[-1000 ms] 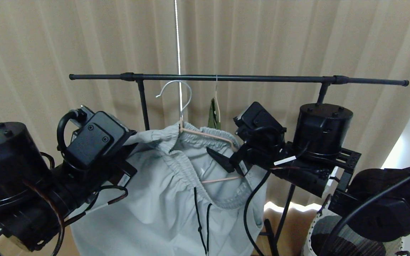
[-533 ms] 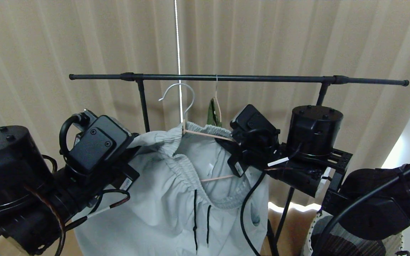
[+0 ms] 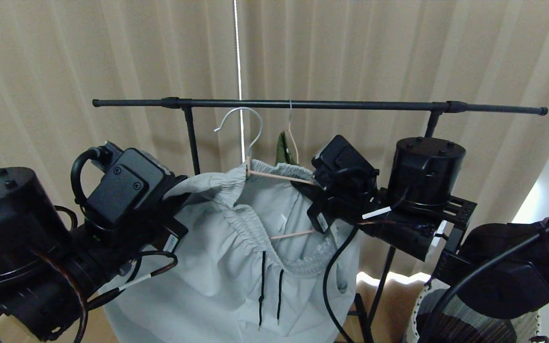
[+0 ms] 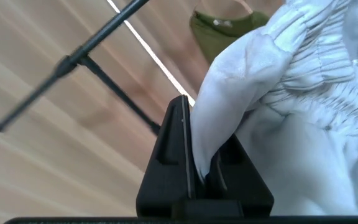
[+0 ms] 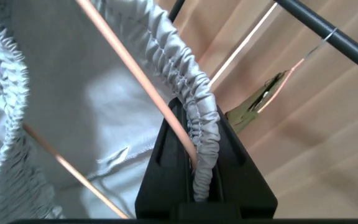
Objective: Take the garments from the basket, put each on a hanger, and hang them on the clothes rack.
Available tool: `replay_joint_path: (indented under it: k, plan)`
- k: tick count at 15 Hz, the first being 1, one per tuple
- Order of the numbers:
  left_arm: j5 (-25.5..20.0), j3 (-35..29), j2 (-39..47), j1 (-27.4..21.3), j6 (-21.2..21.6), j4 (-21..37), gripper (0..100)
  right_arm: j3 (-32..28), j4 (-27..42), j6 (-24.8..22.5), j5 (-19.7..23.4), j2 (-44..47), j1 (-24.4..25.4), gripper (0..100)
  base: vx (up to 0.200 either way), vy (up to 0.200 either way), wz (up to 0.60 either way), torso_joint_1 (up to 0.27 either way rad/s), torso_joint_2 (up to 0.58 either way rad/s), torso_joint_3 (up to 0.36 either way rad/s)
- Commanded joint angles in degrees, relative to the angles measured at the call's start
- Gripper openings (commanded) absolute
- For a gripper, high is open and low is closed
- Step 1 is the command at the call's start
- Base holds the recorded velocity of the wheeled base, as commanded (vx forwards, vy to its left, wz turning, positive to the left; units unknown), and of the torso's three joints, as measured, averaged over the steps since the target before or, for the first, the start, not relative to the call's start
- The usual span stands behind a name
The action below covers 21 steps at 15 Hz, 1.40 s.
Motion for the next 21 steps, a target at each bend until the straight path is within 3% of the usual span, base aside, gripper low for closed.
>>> replay_joint_path:
  k: [1,2,7,10,12,16,21]
  plan:
    - [0.30,-0.01,-0.31,0.08,-0.41,0.04,0,-0.04,0.10,-0.01,-0.46,-0.61,-0.42,0,0.000,0.000,0.00,0.000,0.00,0.000]
    - [0.04,0.08,-0.23,0.08,-0.50,0.04,100,-0.04,0.01,-0.01,-0.46,-0.61,-0.42,0,0.000,0.000,0.00,0.000,0.00,0.000]
    - [-2.78,-0.36,-0.49,-0.01,-5.60,0.13,100,0.05,0.19,-0.01,-1.69,-2.63,-3.58,0,0.000,0.000,0.00,0.000,0.00,0.000]
    - [-2.95,0.26,-3.57,-0.36,-11.75,0.30,100,0.58,0.19,-0.01,-1.78,-5.09,-10.44,0,0.000,0.000,0.00,0.000,0.00,0.000]
    - [-5.41,1.57,-5.76,0.08,-14.21,0.65,100,1.63,0.37,-0.01,-1.78,-7.91,-13.42,0,0.000,0.000,0.00,0.000,0.00,0.000]
    - [-6.20,1.40,-9.02,4.82,-15.61,11.02,100,2.60,3.44,0.26,-1.34,-15.46,-16.59,0,0.000,0.000,0.00,0.000,0.00,0.000]
    - [-15.43,2.37,-4.53,10.27,-16.76,13.05,100,4.62,3.53,0.35,0.16,-19.95,-16.41,0,0.000,0.000,0.00,0.000,0.00,0.000]
